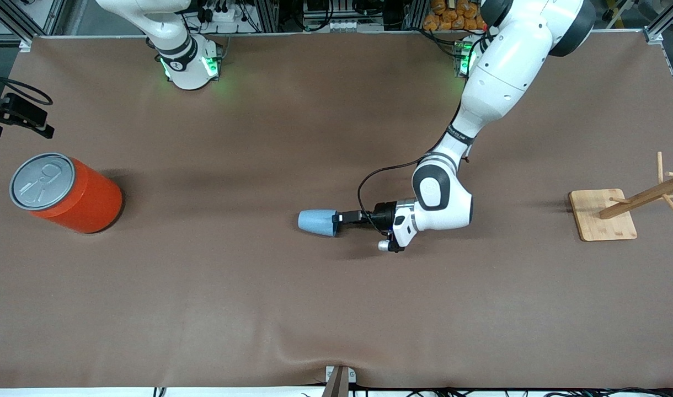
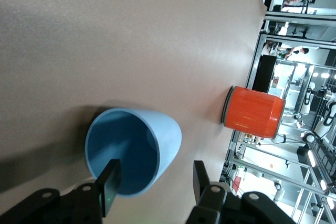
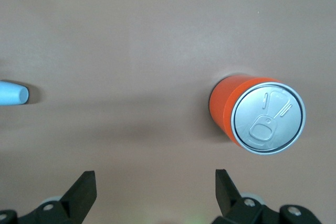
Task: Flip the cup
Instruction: 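Grasp the lying blue cup's base with the left gripper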
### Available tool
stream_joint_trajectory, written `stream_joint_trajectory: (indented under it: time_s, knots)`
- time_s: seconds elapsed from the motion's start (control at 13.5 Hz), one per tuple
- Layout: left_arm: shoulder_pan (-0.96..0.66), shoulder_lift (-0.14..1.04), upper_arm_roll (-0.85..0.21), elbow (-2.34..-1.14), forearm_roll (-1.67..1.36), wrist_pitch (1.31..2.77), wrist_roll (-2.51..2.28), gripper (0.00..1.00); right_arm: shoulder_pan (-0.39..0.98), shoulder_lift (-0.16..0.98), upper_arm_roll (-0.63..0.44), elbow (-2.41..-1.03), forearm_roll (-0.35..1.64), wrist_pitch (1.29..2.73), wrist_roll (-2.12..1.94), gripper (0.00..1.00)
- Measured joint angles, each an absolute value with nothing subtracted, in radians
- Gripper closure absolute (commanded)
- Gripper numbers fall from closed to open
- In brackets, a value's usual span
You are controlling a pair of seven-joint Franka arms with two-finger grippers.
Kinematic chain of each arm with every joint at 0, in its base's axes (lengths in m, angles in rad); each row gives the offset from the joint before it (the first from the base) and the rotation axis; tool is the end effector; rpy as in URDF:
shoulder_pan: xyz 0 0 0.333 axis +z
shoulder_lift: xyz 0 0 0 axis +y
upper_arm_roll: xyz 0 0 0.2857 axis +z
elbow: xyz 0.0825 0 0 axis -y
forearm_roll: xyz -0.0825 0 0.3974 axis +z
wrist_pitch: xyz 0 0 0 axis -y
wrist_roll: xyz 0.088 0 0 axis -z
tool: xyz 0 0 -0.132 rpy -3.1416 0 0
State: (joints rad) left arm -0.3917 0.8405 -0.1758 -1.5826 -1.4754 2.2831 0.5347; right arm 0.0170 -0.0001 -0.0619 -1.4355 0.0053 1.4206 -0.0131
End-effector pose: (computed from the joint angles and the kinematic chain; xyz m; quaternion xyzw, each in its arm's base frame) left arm 0.5682 -0.3996 0.1123 0.8450 0.0538 -0.0730 0.5270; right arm 0.5506 -0.0240 0.6208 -0.9998 0.0155 0.0073 0.0028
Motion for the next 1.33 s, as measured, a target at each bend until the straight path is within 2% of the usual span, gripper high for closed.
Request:
stream_joint_trajectory:
  time_s: [0.3, 0.59, 0.67, 0.96, 1.33]
  knots:
    - [-0.398, 0.865, -0.177, -1.562, -1.494, 2.283, 0.552, 0.39, 0.023, 0.0, -0.059, -1.41, 0.0, 1.381, -0.014, 0.0]
    - [-0.429, 0.867, -0.177, -1.544, -1.543, 2.283, 0.556, 0.46, 0.023, 0.0, -0.059, -1.41, 0.0, 1.381, -0.014, 0.0]
    - [-0.433, 0.867, -0.177, -1.544, -1.544, 2.283, 0.556, 0.5, 0.024, 0.0, -0.059, -1.41, 0.0, 1.381, -0.014, 0.0]
    - [-0.434, 0.87, -0.176, -1.544, -1.545, 2.283, 0.584, 0.98, 0.026, 0.0, -0.058, -1.41, 0.0, 1.382, -0.014, 0.0]
    - [-0.433, 0.883, -0.179, -1.531, -1.572, 2.274, 0.644, 1.0, 0.026, 0.001, -0.058, -1.41, 0.0, 1.383, -0.014, 0.0]
